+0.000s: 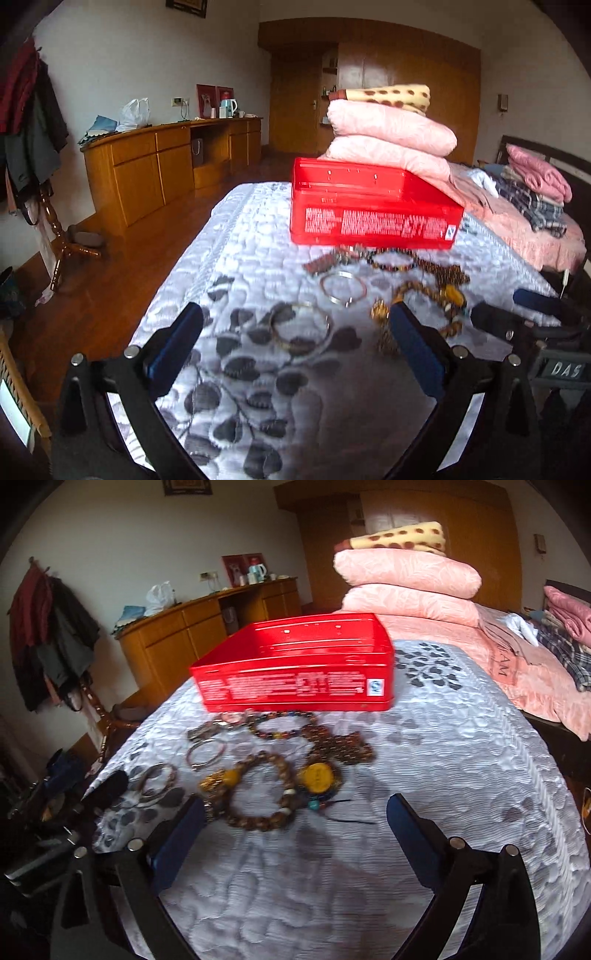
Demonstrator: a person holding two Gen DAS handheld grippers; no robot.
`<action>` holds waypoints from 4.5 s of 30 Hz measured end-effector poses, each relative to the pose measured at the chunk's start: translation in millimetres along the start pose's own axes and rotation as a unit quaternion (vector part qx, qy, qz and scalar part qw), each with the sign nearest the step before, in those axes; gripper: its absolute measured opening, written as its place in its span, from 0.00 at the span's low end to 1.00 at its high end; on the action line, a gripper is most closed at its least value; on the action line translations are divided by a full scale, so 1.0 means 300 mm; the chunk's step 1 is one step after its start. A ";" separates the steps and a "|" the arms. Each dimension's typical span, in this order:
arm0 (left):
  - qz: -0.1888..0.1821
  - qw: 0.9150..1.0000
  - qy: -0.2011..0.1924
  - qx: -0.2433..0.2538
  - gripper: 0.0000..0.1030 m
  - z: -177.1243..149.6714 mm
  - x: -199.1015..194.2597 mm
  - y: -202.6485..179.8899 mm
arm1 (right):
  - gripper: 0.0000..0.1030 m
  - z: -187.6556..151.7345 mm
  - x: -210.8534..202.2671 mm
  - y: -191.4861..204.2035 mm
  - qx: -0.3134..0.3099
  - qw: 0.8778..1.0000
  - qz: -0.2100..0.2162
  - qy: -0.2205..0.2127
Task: Organize jewelry
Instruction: 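Withdraw both tools from the tin back toward the jewelry pile, then grasp the silver bangle with the left tool while the right tool grasps the yellow-pendant bead necklace, then lower both items into the red tin and open both tools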
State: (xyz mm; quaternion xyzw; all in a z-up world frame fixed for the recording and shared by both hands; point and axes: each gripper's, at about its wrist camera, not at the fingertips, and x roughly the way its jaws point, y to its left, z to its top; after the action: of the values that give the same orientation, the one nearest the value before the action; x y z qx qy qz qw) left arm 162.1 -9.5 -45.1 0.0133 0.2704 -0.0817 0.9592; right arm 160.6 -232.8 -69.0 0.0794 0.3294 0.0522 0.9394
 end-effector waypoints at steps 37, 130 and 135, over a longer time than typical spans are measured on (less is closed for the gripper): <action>-0.015 0.995 0.094 -0.032 0.94 0.028 0.147 0.018 | 0.60 0.060 0.166 -0.080 0.045 0.995 -0.047 0.074; -0.076 0.996 0.023 -0.031 0.46 0.540 0.486 -0.140 | 0.33 0.561 0.306 -0.189 0.067 0.997 -0.018 -0.030; -0.064 0.997 0.041 -0.022 0.51 0.519 0.554 -0.150 | 0.43 0.548 0.345 -0.186 0.058 0.998 -0.024 -0.015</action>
State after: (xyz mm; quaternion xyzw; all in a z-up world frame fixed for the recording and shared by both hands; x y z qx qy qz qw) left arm 374.9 -89.6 2.0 -0.0216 0.3115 -0.1369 0.9401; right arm 346.6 -290.8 -15.9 0.1266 0.3193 0.0096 0.9391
